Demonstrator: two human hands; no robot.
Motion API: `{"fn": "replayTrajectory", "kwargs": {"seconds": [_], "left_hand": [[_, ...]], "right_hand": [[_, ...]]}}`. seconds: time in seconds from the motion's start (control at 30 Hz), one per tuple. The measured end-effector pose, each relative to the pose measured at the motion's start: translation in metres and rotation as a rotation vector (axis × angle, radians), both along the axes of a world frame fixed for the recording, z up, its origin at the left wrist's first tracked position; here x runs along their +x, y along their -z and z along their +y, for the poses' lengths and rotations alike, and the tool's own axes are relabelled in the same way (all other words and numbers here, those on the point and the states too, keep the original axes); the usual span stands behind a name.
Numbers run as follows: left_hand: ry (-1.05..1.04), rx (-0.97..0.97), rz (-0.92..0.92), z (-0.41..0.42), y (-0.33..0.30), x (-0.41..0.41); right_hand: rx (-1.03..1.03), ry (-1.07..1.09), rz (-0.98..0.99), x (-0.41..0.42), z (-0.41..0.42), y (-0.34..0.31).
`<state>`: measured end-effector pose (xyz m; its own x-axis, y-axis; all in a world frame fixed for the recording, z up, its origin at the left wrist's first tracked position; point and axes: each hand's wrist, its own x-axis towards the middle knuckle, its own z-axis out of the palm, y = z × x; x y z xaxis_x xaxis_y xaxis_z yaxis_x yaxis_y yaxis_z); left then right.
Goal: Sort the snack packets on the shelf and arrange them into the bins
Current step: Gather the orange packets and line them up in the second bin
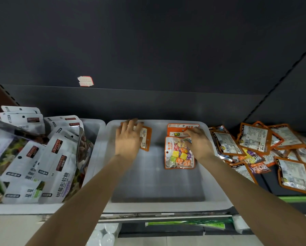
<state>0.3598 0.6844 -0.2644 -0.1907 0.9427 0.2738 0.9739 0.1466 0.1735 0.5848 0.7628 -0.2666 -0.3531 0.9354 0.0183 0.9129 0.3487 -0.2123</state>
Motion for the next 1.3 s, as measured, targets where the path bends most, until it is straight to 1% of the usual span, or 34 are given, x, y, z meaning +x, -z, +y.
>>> {"fn": "replayTrajectory", "kwargs": {"seconds": [0.1, 0.17, 0.2, 0.27, 0.33, 0.43, 0.53, 0.6, 0.67, 0.77, 0.83, 0.97, 1.07, 1.17, 1.23, 1.3], "left_hand": [[0.053, 0.021, 0.004, 0.002, -0.008, 0.017], [0.104, -0.003, -0.065, 0.002, -0.019, 0.038], [0.128, -0.04, -0.083, 0.002, -0.024, 0.05], [0.17, -0.053, -0.09, 0.004, -0.029, 0.073], [0.209, -0.057, -0.166, 0.006, -0.035, 0.1], [0.287, -0.028, -0.273, 0.014, -0.044, 0.146], [0.357, 0.009, -0.316, 0.031, -0.051, 0.195], [0.37, -0.033, -0.311, 0.049, -0.05, 0.224], [0.37, -0.118, -0.272, 0.069, -0.043, 0.25], [0.323, -0.302, -0.183, 0.094, -0.026, 0.278], [0.253, -0.38, -0.169, 0.106, -0.013, 0.291], [0.084, -0.463, -0.218, 0.126, 0.01, 0.3], [0.002, -0.559, -0.268, 0.134, 0.023, 0.295], [-0.028, -0.553, -0.331, 0.137, 0.03, 0.288], [-0.045, -0.483, -0.357, 0.137, 0.03, 0.288], [-0.073, -0.402, -0.439, 0.137, 0.029, 0.291]], "right_hand": [[0.025, 0.002, 0.088, 0.004, -0.002, -0.009], [0.05, 0.028, 0.158, 0.013, -0.006, -0.015], [0.063, 0.047, 0.203, 0.019, -0.008, -0.017], [0.093, 0.068, 0.283, 0.037, -0.013, -0.019], [0.114, 0.083, 0.321, 0.061, -0.018, -0.02], [0.114, 0.14, 0.337, 0.105, -0.018, -0.022], [0.098, 0.2, 0.329, 0.15, -0.009, -0.021], [0.062, 0.229, 0.312, 0.177, 0.002, -0.018], [0.018, 0.243, 0.278, 0.2, 0.016, -0.014], [-0.054, 0.232, 0.221, 0.229, 0.039, -0.008], [-0.085, 0.209, 0.154, 0.244, 0.053, -0.005], [-0.105, 0.129, 0.013, 0.268, 0.084, 0.002], [-0.15, 0.111, -0.008, 0.279, 0.106, 0.008], [-0.179, 0.102, -0.013, 0.283, 0.12, 0.011], [-0.179, 0.085, -0.03, 0.284, 0.123, 0.013], [-0.16, 0.102, -0.043, 0.285, 0.123, 0.013]]}}
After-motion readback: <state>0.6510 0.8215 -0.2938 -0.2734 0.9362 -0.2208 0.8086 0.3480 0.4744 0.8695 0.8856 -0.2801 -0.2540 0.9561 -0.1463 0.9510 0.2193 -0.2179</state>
